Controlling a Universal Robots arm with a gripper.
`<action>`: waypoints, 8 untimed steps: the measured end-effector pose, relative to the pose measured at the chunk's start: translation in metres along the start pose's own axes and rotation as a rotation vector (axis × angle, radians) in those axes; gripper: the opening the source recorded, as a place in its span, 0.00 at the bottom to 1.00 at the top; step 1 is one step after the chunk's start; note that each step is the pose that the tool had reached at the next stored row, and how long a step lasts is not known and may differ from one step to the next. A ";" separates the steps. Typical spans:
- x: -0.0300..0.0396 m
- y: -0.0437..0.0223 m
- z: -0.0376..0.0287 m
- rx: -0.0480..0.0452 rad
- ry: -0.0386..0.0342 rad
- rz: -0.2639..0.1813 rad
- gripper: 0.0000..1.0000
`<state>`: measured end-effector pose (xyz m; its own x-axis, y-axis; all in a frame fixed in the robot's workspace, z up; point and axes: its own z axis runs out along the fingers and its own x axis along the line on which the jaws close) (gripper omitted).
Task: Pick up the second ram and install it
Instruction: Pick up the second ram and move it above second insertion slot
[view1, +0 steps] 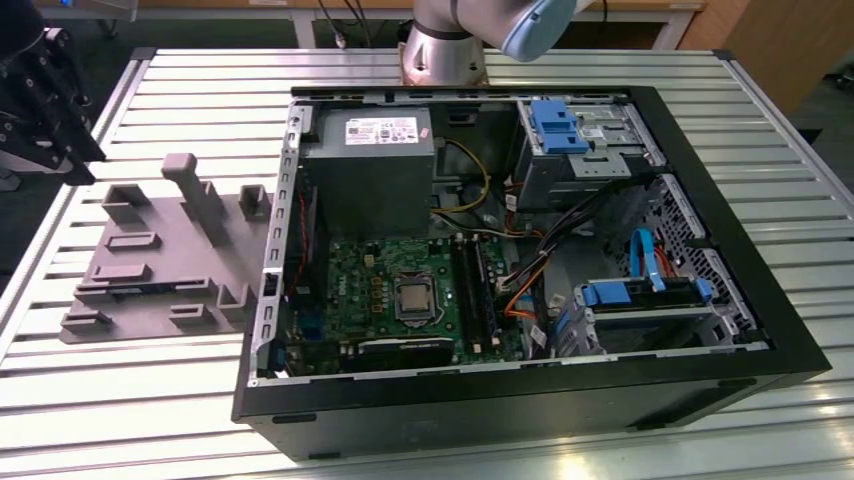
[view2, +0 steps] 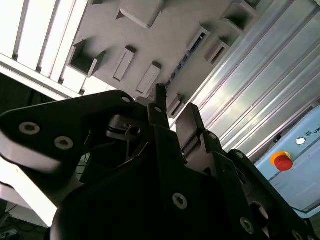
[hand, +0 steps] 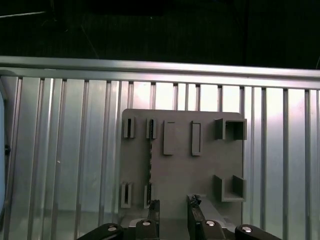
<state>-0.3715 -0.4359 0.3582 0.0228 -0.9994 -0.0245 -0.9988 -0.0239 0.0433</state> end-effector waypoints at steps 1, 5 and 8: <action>0.0000 0.0000 0.0000 0.0000 -0.0001 0.000 0.36; 0.0000 0.0000 0.0001 0.0000 0.0000 0.000 0.43; 0.0000 0.0000 0.0002 0.0000 0.0000 0.000 0.43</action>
<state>-0.3715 -0.4358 0.3581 0.0228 -0.9994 -0.0245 -0.9988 -0.0239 0.0434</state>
